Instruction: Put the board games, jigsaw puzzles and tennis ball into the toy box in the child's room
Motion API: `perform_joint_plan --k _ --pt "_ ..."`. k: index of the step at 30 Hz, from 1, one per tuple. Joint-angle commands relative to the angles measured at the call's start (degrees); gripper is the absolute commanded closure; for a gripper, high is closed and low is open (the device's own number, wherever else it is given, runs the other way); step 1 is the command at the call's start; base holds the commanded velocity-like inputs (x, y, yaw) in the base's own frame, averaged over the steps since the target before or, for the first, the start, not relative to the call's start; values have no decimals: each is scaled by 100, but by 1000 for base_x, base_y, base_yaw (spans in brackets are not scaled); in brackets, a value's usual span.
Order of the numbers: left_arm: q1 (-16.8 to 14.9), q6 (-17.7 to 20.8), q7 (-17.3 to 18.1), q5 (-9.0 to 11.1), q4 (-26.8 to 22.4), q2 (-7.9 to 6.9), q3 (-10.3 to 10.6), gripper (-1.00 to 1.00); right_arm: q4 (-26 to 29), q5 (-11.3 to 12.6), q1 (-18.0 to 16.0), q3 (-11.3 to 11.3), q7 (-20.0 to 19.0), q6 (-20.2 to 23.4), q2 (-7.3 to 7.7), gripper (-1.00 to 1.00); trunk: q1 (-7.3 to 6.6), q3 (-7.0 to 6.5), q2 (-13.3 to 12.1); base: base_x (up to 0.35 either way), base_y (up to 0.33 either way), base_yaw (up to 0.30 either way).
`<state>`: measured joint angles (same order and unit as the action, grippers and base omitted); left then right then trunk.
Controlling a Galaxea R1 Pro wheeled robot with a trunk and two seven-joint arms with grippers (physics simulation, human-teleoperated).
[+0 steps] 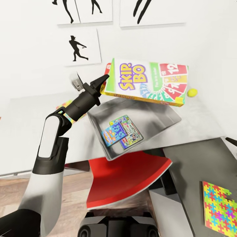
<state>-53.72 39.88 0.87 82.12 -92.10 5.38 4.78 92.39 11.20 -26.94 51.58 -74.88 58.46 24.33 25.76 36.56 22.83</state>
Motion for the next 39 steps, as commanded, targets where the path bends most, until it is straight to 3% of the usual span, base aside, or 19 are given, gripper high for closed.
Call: perform_joint_plan --k 1,9,23,39 --pt "23 14 11 1 3 0 -11 100 -1 1 -4 3 -14 32 1 -100 2 7 9 -70 -39 0" --pt "162 -22 22 -9 6 -43 -37 100 -1 -3 -6 2 -14 33 8 -100 2 7 9 -36 -20 0" --pt "369 -43 -66 -19 8 -308 -268 100 -1 -4 -6 -7 34 36 2 -100 2 7 9 -119 -3 0" --pt "413 -42 -181 -20 8 -336 -275 100 4 3 -10 -175 49 154 113 -100 2 7 9 -41 0 0"
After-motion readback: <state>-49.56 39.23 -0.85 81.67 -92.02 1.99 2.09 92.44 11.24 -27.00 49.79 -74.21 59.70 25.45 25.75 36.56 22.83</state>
